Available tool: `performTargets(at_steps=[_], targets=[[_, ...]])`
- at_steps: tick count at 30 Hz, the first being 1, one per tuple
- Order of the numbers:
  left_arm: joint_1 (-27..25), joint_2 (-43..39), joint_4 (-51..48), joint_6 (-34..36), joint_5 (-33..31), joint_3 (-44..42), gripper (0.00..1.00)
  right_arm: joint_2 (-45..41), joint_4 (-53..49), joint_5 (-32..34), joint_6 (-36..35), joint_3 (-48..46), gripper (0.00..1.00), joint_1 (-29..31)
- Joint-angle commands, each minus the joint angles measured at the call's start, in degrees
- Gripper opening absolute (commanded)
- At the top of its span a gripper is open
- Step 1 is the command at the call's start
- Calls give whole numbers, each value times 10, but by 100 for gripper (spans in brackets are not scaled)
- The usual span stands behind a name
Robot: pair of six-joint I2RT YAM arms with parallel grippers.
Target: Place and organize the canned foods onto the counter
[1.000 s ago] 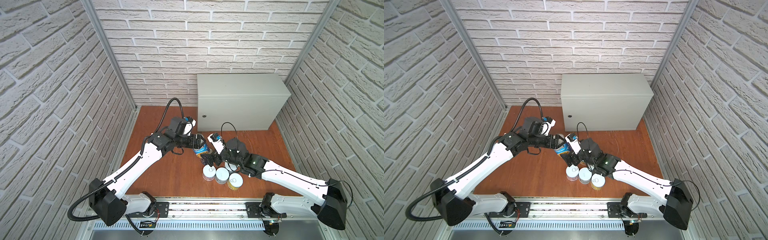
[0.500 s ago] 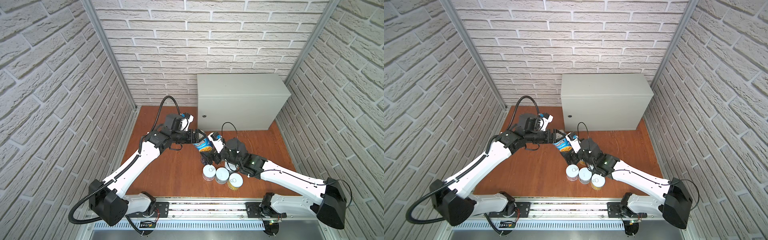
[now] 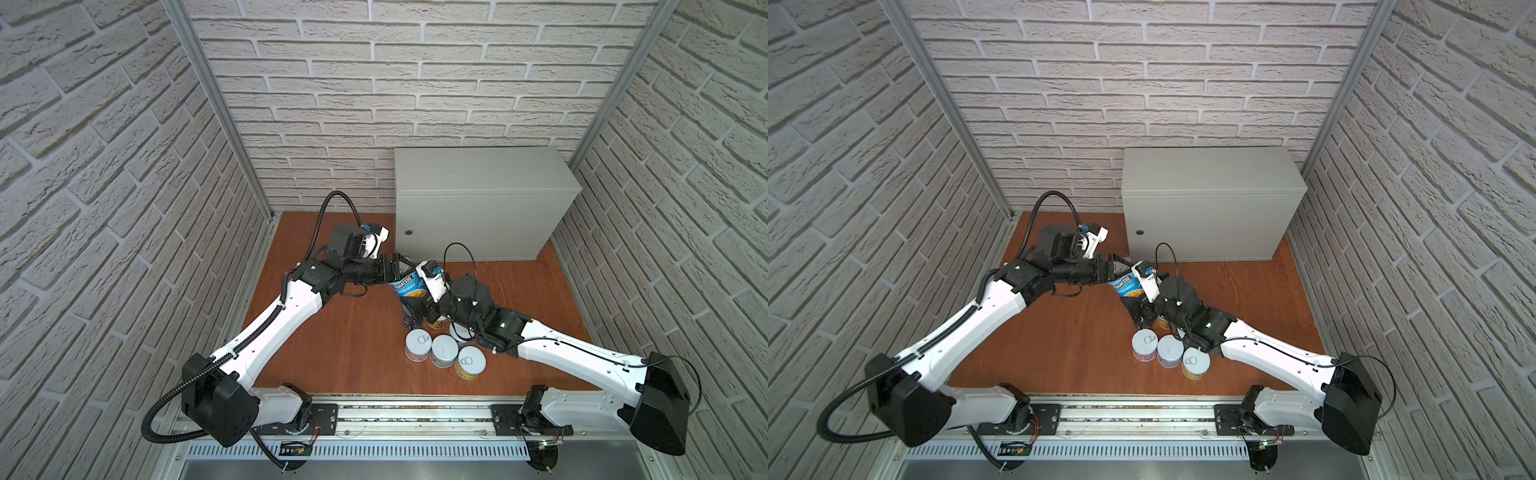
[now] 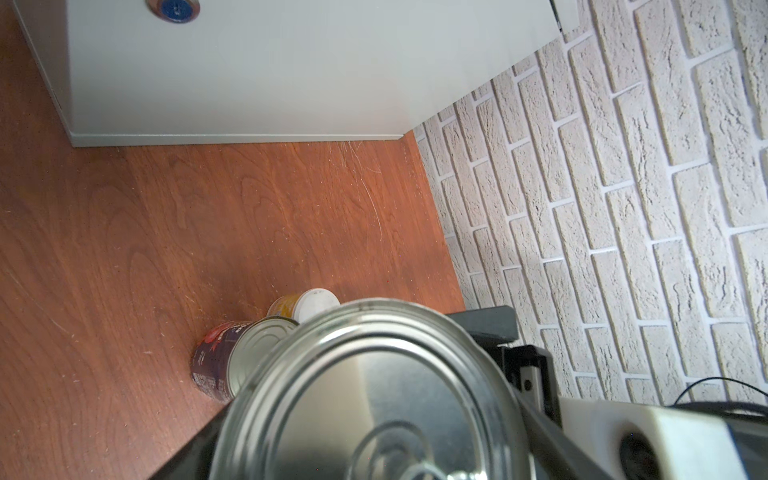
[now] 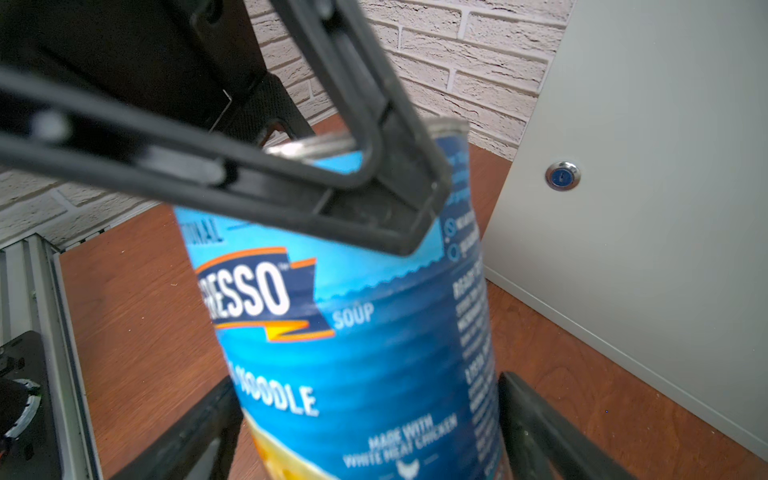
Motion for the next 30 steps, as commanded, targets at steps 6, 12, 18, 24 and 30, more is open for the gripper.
performTargets(at_steps=[6, 12, 18, 24, 30], targets=[[1, -18, 129, -16, 44, 25, 44, 17, 46, 8, -11, 8, 95, 4], [1, -17, 131, -24, 51, 23, 44, 40, 69, 35, -28, 16, 95, 4], [2, -14, 162, -56, 65, 6, 43, 53, 106, 51, -21, 16, 95, 4], [1, -17, 148, -53, 61, 10, 43, 56, 158, 74, -16, 0, 95, 4], [4, -13, 134, -52, 64, 17, 43, 62, 189, 84, -18, -2, 94, 4]])
